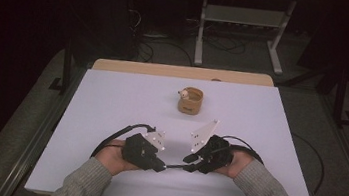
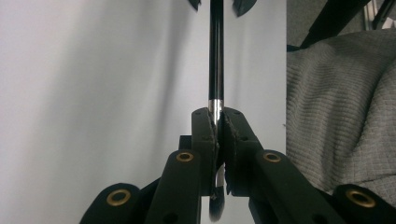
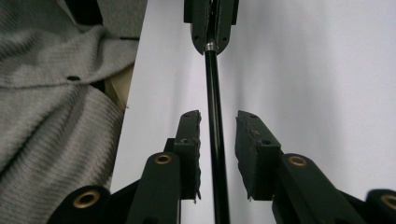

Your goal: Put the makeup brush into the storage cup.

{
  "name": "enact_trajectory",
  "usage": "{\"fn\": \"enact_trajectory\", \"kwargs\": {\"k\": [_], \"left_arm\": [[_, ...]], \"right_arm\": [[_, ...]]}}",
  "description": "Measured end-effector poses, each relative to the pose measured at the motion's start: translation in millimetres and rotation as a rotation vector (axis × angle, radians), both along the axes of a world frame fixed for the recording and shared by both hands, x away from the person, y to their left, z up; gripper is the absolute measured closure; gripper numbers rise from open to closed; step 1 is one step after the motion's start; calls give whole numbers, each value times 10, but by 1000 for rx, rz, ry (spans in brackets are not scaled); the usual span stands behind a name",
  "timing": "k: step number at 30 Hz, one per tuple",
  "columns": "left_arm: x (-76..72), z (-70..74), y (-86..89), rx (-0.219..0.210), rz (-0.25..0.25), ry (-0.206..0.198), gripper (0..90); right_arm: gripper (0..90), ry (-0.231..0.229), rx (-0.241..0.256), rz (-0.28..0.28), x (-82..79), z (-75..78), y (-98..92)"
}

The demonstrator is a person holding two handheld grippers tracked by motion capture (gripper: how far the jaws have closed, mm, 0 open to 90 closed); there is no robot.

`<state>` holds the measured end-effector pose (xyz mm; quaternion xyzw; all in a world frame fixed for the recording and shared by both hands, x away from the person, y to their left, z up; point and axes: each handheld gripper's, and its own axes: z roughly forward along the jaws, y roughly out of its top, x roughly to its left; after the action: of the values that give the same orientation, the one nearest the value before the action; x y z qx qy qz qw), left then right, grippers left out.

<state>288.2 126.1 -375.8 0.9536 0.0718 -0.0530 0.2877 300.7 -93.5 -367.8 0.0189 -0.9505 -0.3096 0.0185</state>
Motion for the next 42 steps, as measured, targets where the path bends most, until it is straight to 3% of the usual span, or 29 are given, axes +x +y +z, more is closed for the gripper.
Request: {"fn": "enact_trajectory", "kwargs": {"k": [3,4,8,9,13,14,15,18,24,26,30,31,32,37,38,40,42], "left_arm": [[-17,-2,-25,0,-13,-3,843],[-22,-10,-29,2,-14,-9,842],[-9,-19,3,-11,-37,-5,820],[4,-26,42,-62,-6,22,728],[13,-43,115,-104,36,35,579],[13,-75,148,-116,59,56,577],[20,-96,158,-117,67,58,569],[39,-100,159,-126,73,66,579],[54,-46,157,-133,59,62,798],[62,-31,172,-130,52,62,834],[66,-21,177,-123,51,62,840],[63,-6,168,-106,45,54,840],[59,-5,161,-99,43,50,840],[34,14,121,-78,24,44,841],[33,27,111,-83,17,40,841],[34,32,110,-83,10,37,839],[17,23,125,-107,14,35,828]], "right_arm": [[745,-10,-40,15,-12,-46,46],[805,-14,-48,29,-9,-71,66],[827,-14,-58,47,-42,-140,96],[827,-22,-52,48,-44,-147,90],[828,-13,-9,9,-44,-176,24],[828,-2,52,-10,-43,-192,-33],[828,-3,68,-20,-49,-196,-54],[828,-16,87,-40,-60,-210,-49],[827,-51,93,-23,-64,-210,29],[823,-65,88,-16,-73,-212,48],[786,-70,79,-34,-66,-200,69],[722,-61,60,-32,-57,-164,80],[714,-67,46,-34,-61,-136,84],[730,-61,-3,-8,-55,-61,133],[767,-41,-32,8,-61,-70,171],[816,-43,-65,26,-75,-121,203],[823,-21,-53,18,-74,-151,195]]}}
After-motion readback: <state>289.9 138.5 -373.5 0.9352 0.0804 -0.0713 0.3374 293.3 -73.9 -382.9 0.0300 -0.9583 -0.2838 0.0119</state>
